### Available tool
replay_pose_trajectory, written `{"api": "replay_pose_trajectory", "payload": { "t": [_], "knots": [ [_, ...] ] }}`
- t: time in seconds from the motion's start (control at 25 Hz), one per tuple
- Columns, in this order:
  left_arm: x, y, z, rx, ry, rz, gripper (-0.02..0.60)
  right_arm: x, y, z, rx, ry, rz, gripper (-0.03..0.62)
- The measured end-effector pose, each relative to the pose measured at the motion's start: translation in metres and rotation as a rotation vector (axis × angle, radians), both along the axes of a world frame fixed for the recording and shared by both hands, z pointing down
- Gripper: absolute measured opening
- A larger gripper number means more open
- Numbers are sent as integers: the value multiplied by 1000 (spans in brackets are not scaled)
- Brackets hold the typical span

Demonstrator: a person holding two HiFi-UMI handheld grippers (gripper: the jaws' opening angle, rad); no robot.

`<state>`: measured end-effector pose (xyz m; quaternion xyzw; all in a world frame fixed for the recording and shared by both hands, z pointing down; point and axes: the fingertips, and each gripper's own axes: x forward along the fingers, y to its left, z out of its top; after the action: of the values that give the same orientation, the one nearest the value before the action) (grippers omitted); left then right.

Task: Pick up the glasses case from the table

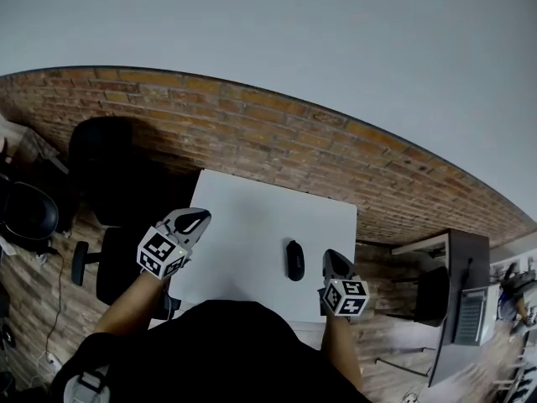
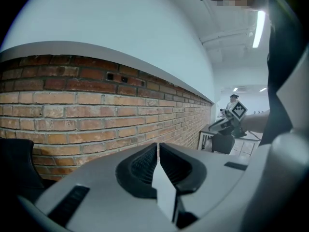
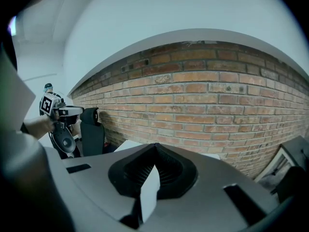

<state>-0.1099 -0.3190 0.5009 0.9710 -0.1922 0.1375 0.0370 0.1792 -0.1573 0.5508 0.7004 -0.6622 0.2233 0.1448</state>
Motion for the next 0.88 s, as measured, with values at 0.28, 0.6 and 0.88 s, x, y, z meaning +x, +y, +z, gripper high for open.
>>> {"api": "replay_pose_trajectory", "payload": {
  "t": [0.28, 0.6, 0.88],
  "knots": [
    [-5, -7, 3, -2, -4, 13, 25, -7, -2, 9, -8, -13, 20, 15],
    [-15, -7, 4, -2, 2, -3, 25, -12, -5, 8, -6, -14, 13, 15],
    [-8, -3, 5, -7, 0, -8, 25, -4, 0, 9, -13, -19, 12, 15]
  ]
}}
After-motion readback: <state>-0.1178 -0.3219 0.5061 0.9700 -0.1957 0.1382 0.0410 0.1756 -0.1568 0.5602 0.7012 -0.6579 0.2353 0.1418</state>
